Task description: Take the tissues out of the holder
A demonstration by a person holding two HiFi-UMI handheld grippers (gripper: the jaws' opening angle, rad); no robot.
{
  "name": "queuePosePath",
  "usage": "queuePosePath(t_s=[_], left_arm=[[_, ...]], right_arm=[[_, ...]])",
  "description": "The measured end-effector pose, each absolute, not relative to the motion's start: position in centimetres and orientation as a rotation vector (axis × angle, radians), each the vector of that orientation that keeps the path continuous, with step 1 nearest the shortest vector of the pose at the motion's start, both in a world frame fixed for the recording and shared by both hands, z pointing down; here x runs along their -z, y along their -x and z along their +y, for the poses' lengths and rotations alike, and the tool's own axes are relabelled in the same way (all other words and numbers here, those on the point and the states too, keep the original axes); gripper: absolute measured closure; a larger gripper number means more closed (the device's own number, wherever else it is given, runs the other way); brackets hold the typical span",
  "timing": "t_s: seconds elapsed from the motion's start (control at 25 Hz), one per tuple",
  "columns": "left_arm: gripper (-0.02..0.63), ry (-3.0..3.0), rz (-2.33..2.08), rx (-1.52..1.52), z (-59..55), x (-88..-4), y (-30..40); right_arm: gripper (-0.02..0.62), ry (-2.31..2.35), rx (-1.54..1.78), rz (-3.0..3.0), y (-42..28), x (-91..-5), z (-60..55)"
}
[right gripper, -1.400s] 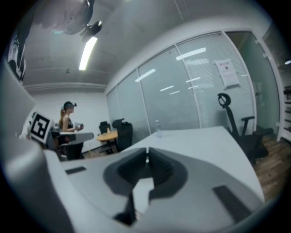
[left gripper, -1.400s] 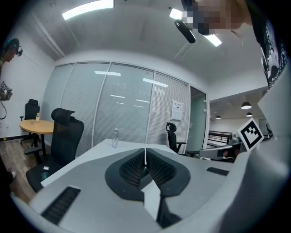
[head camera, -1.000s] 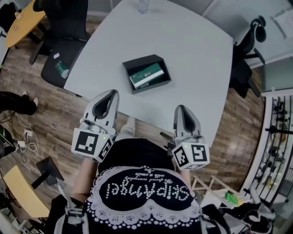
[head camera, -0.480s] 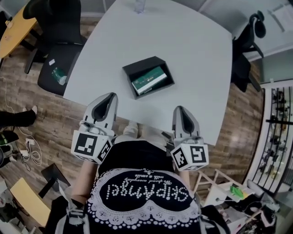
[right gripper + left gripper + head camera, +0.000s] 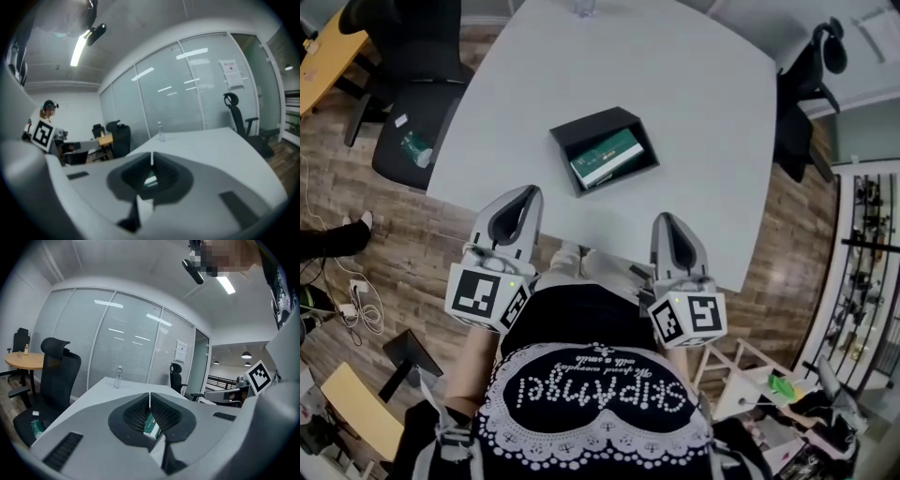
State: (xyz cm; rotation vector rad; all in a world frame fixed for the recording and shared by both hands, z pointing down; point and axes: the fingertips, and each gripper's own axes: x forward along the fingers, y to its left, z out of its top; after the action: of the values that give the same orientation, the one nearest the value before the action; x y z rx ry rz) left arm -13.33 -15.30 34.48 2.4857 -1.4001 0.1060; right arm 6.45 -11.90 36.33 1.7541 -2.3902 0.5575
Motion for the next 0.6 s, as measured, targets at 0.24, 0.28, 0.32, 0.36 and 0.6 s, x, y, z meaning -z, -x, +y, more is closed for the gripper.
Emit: queuePosePath(t_s=[0.24,0.28,0.32,0.36,0.6], left_arm=[[0.575,-2.453,-1.449,-0.106,-15.6,-34.7,14.2],[0.575,-2.448,-1.456,-0.105,-15.7,-34.7,14.2],[0.575,-2.442,-1.463,-0.103,-15.7,-34.7,14.1],[0.575,-2.438,-1.469,-0.100,-15.8,-34.7,14.0],[0.575,-2.433,-1.479,-0.092,-16.5,-34.5,13.2]], right_arm=[[0.559,-1.705,-0.553,-2.415,-5.9,-36.3,-12.9],[0.560,-1.698,-0.551,-2.419,-6.0,-36.3,-13.0],[0.560,-1.691,-0.547,-2.423,-6.1,-36.2,-13.2],[0.559,-1.685,-0.541,-2.428,-6.2,-36.1,-13.5],[0.558,-1.674,-0.507,-2.444,-6.9,-35.4,-14.5]])
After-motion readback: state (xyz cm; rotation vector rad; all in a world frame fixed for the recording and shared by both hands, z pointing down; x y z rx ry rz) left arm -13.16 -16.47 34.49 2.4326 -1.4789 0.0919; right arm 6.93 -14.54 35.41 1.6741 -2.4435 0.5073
